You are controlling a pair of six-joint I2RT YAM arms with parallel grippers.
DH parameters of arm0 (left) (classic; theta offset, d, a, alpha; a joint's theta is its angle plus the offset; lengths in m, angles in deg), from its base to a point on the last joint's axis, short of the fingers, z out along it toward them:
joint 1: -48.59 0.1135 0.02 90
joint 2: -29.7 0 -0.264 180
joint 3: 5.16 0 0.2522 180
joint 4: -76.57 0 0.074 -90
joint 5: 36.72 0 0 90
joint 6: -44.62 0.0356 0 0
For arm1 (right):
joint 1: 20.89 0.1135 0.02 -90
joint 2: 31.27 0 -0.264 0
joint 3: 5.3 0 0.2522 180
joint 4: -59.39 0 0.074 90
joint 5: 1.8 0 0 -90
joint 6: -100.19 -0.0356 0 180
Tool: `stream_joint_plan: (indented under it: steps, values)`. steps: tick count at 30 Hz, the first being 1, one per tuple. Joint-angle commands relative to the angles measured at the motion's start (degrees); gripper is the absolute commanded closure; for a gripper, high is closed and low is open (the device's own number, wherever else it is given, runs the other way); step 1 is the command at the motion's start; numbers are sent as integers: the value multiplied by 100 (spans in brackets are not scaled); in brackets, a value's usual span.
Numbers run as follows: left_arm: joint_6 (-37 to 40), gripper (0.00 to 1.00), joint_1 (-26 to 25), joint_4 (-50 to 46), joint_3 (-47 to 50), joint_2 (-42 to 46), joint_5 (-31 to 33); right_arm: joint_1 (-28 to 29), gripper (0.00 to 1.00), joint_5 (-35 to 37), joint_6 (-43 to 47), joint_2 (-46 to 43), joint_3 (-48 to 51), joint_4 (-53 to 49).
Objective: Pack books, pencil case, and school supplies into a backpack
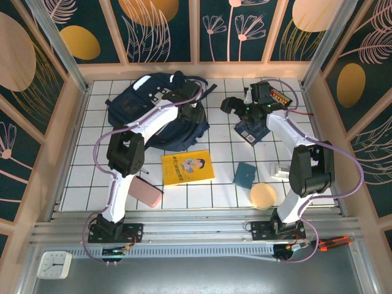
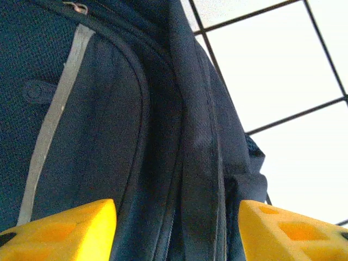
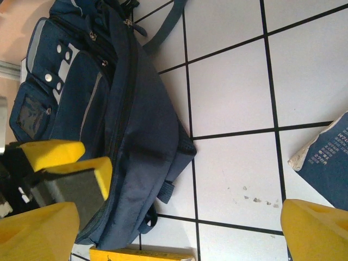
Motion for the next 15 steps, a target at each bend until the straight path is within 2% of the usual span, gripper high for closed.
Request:
stream_joint_plan:
  steps: [1, 4, 7, 15]
  values:
    - [28, 40, 54, -654, -611, -283, 686, 13, 4, -76, 151, -125, 142, -107]
    - [89, 40, 54, -838, -1016, -469, 844, 8, 4, -109, 136, -174, 280, -73]
    - [121, 40, 72, -815, -927, -434, 812, 7, 4, -137, 106, -182, 375, -30]
    - [222, 41, 25, -596, -400, -279, 2, 7, 4, -146, 19, -163, 477, 74]
